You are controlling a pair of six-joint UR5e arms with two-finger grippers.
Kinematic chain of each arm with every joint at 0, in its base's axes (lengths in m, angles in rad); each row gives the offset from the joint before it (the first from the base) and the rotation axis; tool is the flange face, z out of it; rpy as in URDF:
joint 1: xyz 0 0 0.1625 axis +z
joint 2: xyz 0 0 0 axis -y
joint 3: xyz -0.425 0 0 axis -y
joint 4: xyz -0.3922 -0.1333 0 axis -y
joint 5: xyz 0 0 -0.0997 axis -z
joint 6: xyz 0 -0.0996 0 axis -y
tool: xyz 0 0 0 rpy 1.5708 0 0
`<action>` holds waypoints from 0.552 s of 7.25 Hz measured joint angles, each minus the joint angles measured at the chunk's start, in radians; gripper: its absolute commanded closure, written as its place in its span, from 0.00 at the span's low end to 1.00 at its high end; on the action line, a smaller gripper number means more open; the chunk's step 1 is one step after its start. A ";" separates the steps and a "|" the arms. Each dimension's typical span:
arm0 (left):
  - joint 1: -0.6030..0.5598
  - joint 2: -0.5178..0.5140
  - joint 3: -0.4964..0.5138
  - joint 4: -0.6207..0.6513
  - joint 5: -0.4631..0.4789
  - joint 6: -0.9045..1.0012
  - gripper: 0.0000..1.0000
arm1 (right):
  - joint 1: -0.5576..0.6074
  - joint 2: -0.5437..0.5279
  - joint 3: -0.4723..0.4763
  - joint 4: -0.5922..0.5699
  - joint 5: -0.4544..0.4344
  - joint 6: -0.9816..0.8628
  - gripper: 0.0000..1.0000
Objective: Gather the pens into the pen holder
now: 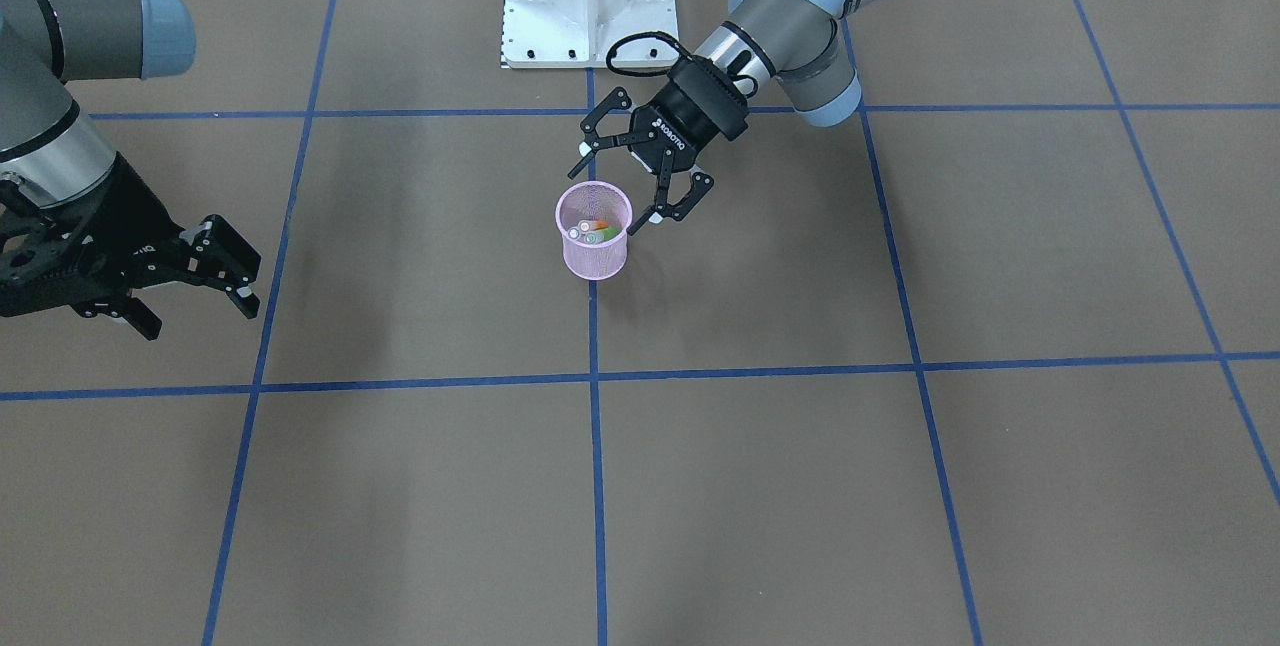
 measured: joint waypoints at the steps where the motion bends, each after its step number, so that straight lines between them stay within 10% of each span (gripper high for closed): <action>1: -0.004 0.003 -0.007 0.020 -0.019 -0.001 0.01 | 0.021 -0.004 -0.004 -0.005 0.014 -0.025 0.00; 4: -0.110 0.013 -0.062 0.259 -0.262 -0.002 0.00 | 0.125 -0.110 -0.037 -0.008 0.088 -0.207 0.00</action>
